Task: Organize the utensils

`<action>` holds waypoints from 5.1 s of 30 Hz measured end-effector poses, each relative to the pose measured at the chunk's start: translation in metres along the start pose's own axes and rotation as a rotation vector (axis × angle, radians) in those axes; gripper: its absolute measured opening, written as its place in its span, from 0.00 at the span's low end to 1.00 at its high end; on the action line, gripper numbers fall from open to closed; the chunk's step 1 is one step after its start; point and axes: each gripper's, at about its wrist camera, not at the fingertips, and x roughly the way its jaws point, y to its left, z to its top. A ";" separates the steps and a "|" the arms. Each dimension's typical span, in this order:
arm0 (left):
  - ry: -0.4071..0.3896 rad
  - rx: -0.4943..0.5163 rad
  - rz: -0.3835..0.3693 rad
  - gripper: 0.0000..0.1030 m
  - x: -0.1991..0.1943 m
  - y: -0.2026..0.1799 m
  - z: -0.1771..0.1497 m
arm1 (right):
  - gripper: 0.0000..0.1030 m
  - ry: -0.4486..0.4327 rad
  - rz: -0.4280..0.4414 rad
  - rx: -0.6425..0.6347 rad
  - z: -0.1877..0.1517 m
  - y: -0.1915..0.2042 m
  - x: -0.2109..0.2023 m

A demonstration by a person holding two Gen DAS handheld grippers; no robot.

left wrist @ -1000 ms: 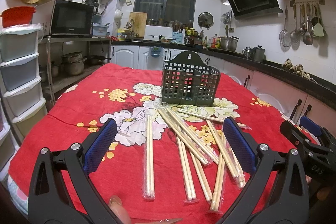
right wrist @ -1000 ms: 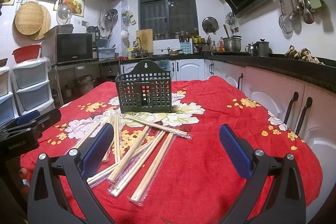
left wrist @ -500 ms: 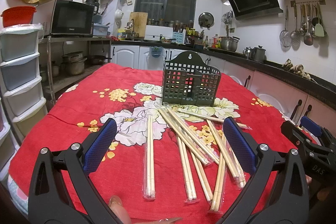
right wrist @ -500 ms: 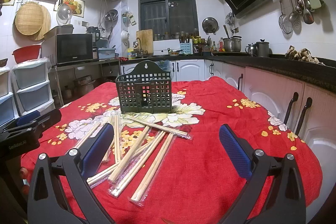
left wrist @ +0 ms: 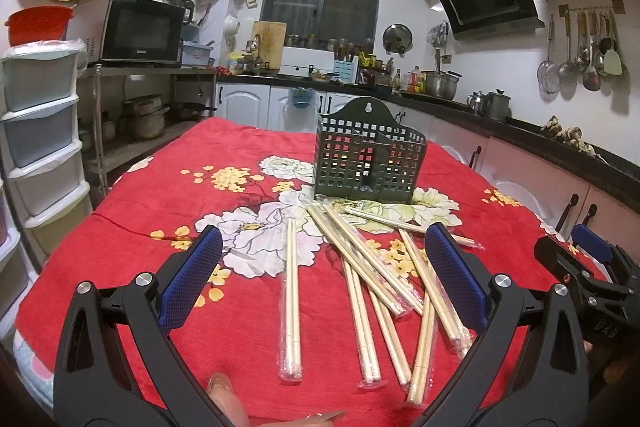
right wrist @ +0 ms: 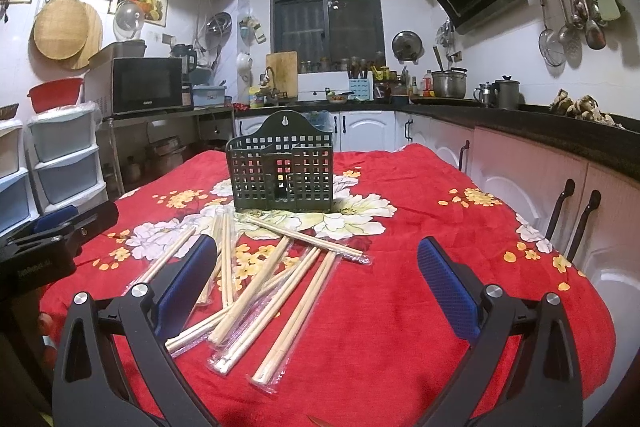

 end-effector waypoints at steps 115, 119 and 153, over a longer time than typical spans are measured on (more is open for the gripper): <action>0.051 0.019 -0.376 0.02 0.207 -0.015 0.290 | 0.07 -0.162 0.249 0.013 0.269 -0.060 0.230; 0.035 0.029 -0.330 0.02 0.221 -0.011 0.289 | 0.07 -0.186 0.204 0.019 0.271 -0.062 0.245; 0.094 0.004 -0.292 0.40 0.241 0.006 0.203 | 0.47 -0.078 0.077 0.035 0.188 -0.063 0.262</action>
